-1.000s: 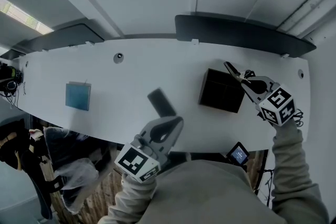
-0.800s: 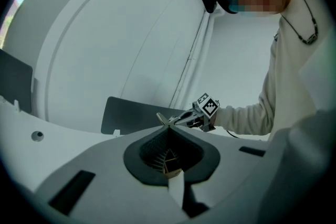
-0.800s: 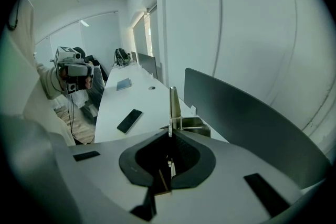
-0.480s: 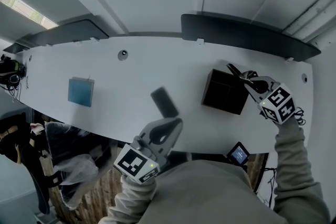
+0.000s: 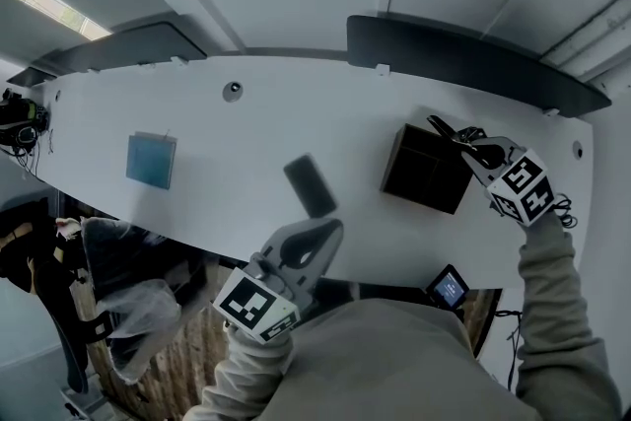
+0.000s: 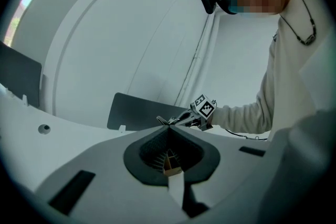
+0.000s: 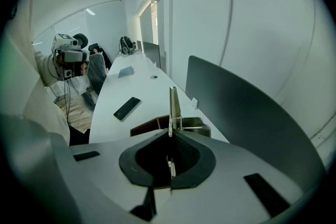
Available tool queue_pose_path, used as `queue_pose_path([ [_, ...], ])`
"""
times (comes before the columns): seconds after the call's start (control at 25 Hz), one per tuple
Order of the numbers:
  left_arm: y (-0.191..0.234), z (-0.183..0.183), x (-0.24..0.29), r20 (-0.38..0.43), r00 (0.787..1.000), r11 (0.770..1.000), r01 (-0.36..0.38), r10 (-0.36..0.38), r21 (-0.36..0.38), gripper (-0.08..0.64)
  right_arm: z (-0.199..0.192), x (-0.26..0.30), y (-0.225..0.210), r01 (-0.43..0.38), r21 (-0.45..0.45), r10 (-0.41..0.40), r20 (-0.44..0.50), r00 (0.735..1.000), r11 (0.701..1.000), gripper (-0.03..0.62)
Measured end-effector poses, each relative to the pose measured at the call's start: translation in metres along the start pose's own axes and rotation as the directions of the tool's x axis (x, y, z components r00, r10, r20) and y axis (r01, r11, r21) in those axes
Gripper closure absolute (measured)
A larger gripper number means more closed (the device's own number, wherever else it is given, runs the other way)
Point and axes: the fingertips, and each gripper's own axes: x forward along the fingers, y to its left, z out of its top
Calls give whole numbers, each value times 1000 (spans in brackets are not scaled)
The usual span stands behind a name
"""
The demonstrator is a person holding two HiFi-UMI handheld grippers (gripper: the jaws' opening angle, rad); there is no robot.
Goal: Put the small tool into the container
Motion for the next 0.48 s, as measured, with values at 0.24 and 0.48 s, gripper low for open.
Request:
queue_pose_path([
  [0.24,1,-10,3,-4,1000,1000,-9,9,-23,557,-10,12,-5,-13,-19,13,-30,999,1000,569],
  [0.48,3,-19,2,-6,1000,999,-21,20,-39,557,-18,24,-8,-25,-45,22,-62,998,999,569],
])
